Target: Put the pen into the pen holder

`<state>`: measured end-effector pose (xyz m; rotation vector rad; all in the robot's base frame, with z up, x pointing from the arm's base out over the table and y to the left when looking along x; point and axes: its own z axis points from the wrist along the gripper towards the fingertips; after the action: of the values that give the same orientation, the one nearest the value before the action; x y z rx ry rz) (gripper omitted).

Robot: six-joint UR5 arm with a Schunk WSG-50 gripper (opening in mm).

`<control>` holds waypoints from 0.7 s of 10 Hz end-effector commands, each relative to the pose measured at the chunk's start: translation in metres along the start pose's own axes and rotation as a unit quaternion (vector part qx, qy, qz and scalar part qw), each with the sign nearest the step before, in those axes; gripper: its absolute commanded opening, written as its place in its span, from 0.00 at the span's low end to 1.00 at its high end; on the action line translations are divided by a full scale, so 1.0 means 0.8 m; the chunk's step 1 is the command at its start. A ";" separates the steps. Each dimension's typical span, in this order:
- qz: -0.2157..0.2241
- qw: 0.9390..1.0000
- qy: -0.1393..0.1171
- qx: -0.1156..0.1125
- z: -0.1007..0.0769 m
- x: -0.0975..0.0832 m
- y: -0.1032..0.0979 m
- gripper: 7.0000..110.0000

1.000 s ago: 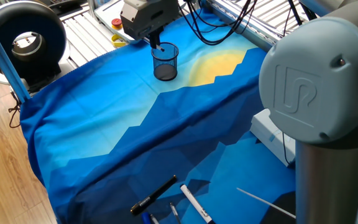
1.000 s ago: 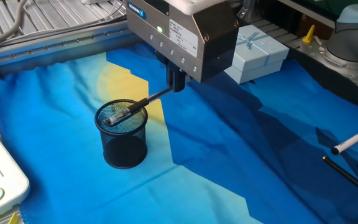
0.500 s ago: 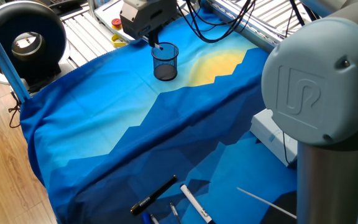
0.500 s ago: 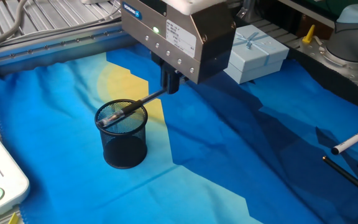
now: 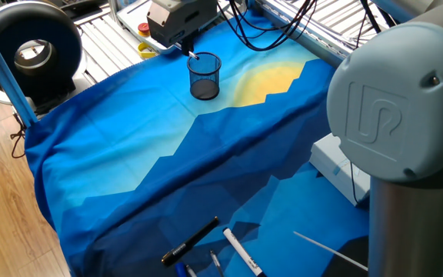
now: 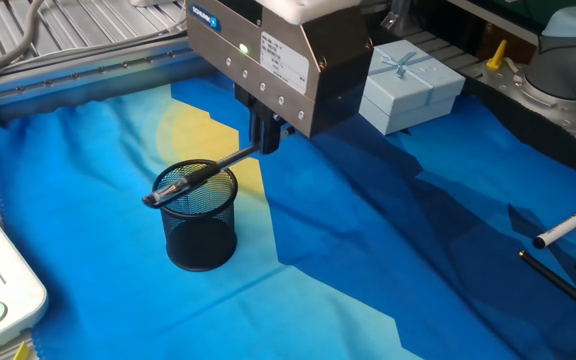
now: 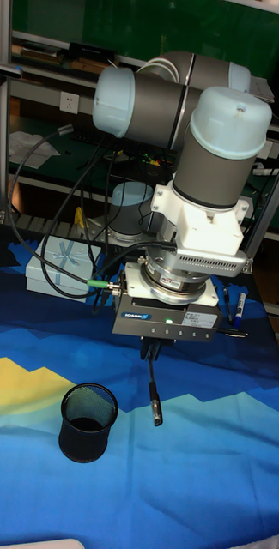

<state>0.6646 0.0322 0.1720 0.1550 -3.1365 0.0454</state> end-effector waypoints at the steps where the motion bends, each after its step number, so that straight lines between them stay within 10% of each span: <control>1: 0.005 1.000 -0.006 -0.011 -0.001 -0.003 0.006 0.00; 7: 0.004 1.000 -0.006 -0.012 -0.001 -0.003 0.007 0.00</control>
<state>0.6660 0.0354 0.1720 0.1476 -3.1437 0.0259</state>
